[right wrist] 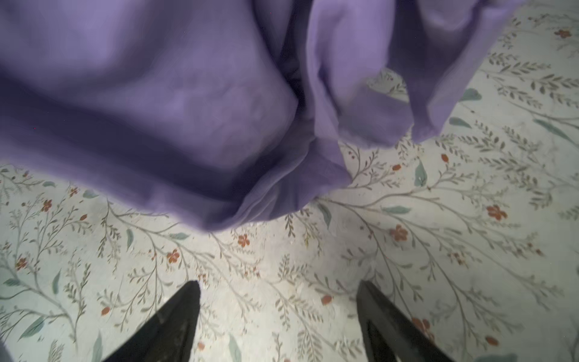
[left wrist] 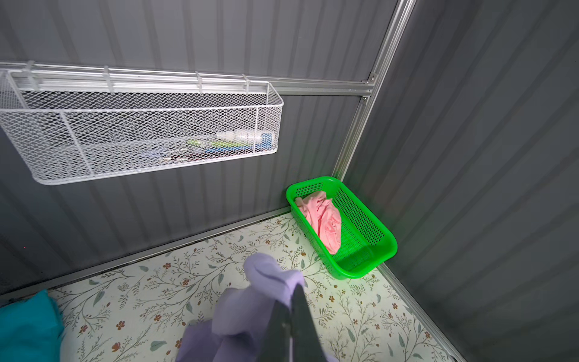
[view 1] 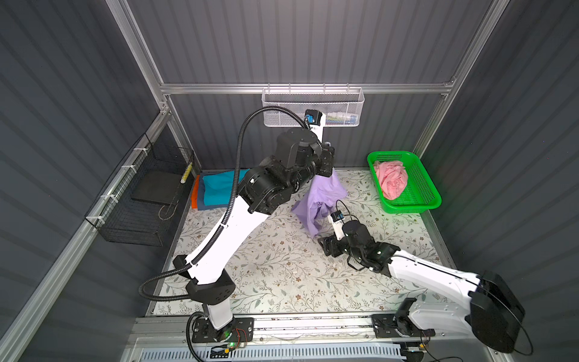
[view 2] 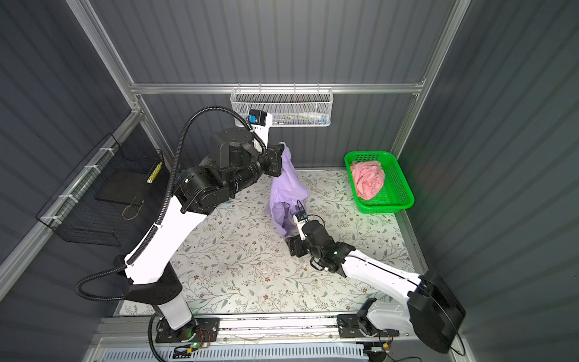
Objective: Fold and stack the t-shirts
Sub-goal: 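Grasp the hanging shirt edge with the right gripper and raise both grippers apart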
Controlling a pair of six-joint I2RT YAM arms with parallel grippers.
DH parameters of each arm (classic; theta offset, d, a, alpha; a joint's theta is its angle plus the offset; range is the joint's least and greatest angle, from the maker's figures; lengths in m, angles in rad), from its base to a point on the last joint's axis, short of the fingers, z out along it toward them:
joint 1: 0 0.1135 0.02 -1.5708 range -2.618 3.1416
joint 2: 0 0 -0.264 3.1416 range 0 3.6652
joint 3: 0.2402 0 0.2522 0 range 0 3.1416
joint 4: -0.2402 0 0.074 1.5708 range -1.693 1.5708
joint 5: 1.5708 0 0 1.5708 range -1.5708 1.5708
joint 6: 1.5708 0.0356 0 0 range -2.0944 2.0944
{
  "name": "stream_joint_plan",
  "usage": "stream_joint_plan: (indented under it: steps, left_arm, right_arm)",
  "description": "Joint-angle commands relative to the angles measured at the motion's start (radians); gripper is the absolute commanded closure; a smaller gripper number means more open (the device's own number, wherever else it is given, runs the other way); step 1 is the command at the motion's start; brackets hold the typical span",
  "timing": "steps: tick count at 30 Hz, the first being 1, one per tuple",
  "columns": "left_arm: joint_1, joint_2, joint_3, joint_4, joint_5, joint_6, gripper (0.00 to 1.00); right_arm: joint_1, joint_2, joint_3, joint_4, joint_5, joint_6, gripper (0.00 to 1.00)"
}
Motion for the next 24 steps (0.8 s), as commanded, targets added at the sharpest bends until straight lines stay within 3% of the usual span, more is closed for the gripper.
stream_joint_plan:
  steps: [1, 2, 5, 6, 10, 11, 13, 14, 16, 24]
  left_arm:
    - [0.003, -0.026, -0.021, 0.009, -0.055, 0.029, 1.0]
    - [0.003, -0.03, -0.024, 0.009, -0.069, 0.034, 1.0]
    - [0.004, -0.04, -0.03, 0.007, -0.111, 0.057, 1.0]
    - [0.006, -0.046, -0.032, 0.007, -0.127, 0.068, 1.0]
    - [0.016, -0.066, -0.047, 0.01, -0.171, 0.093, 1.0]
    - [0.016, -0.07, -0.05, 0.013, -0.178, 0.098, 1.0]
    - [0.017, -0.081, -0.061, 0.025, -0.185, 0.107, 1.0]
    - [0.017, -0.086, -0.064, 0.031, -0.188, 0.11, 1.0]
    - [0.017, -0.095, -0.069, 0.042, -0.189, 0.115, 1.0]
    - [0.017, -0.113, -0.062, 0.059, -0.205, 0.133, 1.0]
  right_arm:
    - [0.002, 0.114, 0.136, 0.216, 0.028, -0.039, 0.31]
    - [0.002, 0.15, 0.167, 0.234, 0.015, -0.037, 0.39]
    - [-0.004, 0.216, 0.26, 0.235, -0.07, -0.005, 0.92]
    - [-0.007, 0.216, 0.269, 0.231, -0.094, 0.006, 1.0]
    - [-0.01, 0.148, 0.241, 0.173, -0.111, 0.006, 1.0]
    - [-0.01, 0.127, 0.23, 0.145, -0.117, 0.003, 0.92]
    - [-0.009, 0.071, 0.198, 0.073, -0.143, 0.002, 0.45]
    - [-0.006, 0.047, 0.179, 0.041, -0.146, 0.008, 0.38]
    - [0.007, -0.016, 0.127, -0.011, -0.147, 0.027, 0.34]
    - [0.137, -0.172, 0.044, -0.124, -0.087, 0.047, 0.34]
